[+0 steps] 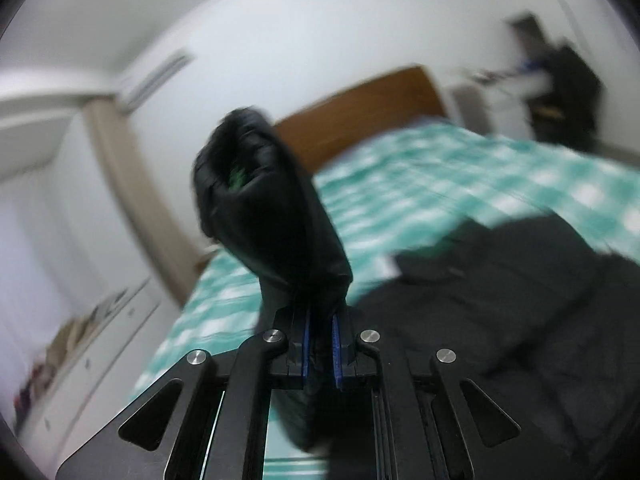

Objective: Fold large clothes

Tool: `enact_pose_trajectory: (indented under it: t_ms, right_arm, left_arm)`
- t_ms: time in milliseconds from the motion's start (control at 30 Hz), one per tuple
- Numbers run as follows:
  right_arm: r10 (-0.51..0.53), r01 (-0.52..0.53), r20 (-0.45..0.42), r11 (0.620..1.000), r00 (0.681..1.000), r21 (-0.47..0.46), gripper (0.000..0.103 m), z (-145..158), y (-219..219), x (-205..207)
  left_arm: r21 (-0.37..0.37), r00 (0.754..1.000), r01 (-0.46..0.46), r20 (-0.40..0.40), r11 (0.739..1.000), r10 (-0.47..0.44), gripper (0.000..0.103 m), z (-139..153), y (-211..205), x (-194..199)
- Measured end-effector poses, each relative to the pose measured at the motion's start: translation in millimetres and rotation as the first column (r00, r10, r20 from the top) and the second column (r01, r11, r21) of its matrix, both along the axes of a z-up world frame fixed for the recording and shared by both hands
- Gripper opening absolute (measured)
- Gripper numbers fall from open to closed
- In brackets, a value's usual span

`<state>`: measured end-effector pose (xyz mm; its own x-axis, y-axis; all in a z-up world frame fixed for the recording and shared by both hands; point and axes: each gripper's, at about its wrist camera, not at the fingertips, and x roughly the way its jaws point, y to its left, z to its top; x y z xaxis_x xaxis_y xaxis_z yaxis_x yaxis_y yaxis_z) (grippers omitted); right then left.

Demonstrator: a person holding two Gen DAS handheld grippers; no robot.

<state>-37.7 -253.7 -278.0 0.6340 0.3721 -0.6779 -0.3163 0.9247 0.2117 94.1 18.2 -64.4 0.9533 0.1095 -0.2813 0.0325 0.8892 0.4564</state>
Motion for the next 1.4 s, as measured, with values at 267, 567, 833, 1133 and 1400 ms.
enact_pose_trajectory:
  t_ms: [267, 567, 833, 1133, 1400]
  right_arm:
    - [-0.143, 0.142, 0.010, 0.989, 0.990, 0.046, 0.093, 5, -58, -2]
    - [-0.119, 0.122, -0.028, 0.979, 0.992, 0.164, 0.093, 28, -67, 65]
    - [-0.057, 0.117, -0.188, 0.938, 0.981, 0.326, 0.093, -5, -19, 198]
    - [-0.019, 0.023, -0.028, 0.987, 0.999, 0.162, 0.016, 32, 37, 214]
    - [-0.200, 0.187, 0.130, 0.976, 0.971, 0.109, 0.016, 88, -33, 250]
  left_arm:
    - [0.097, 0.937, 0.151, -0.332, 0.984, -0.111, 0.012, -107, -99, -2]
    - [-0.059, 0.924, 0.165, -0.340, 0.984, -0.175, 0.095, -94, -86, -53]
    - [-0.205, 0.932, 0.002, -0.354, 0.979, -0.076, 0.095, -88, -39, -98]
    - [-0.249, 0.906, -0.134, -0.422, 0.959, 0.017, 0.095, -133, 18, -118]
    - [-0.282, 0.900, -0.169, -0.435, 0.945, 0.031, 0.095, -136, 15, -125]
